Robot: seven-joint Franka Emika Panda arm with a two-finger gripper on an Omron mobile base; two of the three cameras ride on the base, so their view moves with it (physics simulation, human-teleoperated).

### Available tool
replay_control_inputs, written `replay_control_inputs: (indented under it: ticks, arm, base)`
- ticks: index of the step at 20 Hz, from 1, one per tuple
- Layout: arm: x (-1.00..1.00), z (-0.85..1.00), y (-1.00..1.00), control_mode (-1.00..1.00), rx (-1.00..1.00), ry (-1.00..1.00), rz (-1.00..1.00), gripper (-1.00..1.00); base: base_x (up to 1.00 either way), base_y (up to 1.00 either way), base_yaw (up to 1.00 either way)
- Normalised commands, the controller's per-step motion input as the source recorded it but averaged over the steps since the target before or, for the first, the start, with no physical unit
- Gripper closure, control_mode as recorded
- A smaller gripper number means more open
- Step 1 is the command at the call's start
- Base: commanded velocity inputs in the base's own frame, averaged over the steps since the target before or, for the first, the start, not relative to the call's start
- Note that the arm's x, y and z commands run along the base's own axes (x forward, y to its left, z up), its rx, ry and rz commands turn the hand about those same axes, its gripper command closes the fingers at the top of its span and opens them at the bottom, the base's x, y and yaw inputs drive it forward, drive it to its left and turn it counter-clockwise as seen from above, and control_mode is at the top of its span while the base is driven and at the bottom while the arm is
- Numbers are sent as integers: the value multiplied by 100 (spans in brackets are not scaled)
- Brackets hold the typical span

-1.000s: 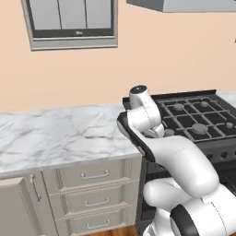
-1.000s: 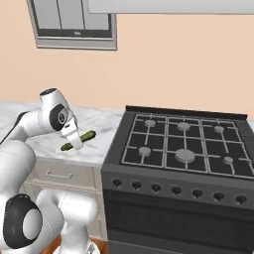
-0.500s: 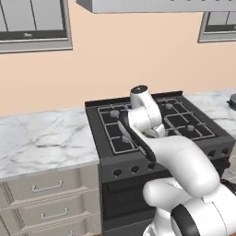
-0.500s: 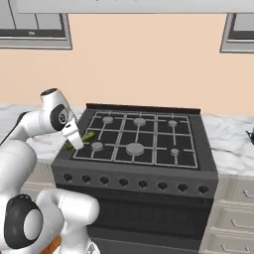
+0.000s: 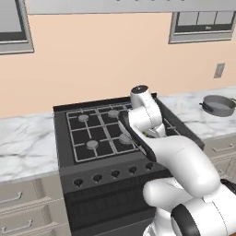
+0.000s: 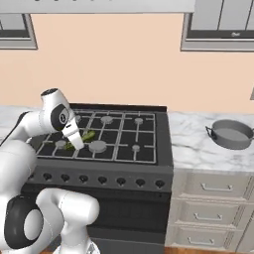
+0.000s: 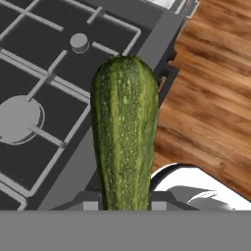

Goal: Turn on the sink faucet. Then move the squash from the counter to the sink. Turn off the sink. Move the vegetable from the sink to the pot next to the stove. Finally move the pot to the rear center burner.

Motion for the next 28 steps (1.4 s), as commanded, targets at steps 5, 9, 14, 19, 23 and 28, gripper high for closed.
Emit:
replay_control_inputs:
  ticks: [5,9,14,19,23,28]
  arm:
    - [0,0,0,100,0,0,0,100]
    - [0,0,0,100,0,0,0,100]
    - [0,0,0,100,0,0,0,100]
    - [0,0,0,100,0,0,0,100]
    - [0,0,0,100,0,0,0,100]
    - [0,0,0,100,0,0,0,100]
  base:
    - [20,-60,-4]
    - [26,-49,0]
    - [35,-41,0]
    - [43,-36,0]
    - [49,-28,0]
    - [54,-24,4]
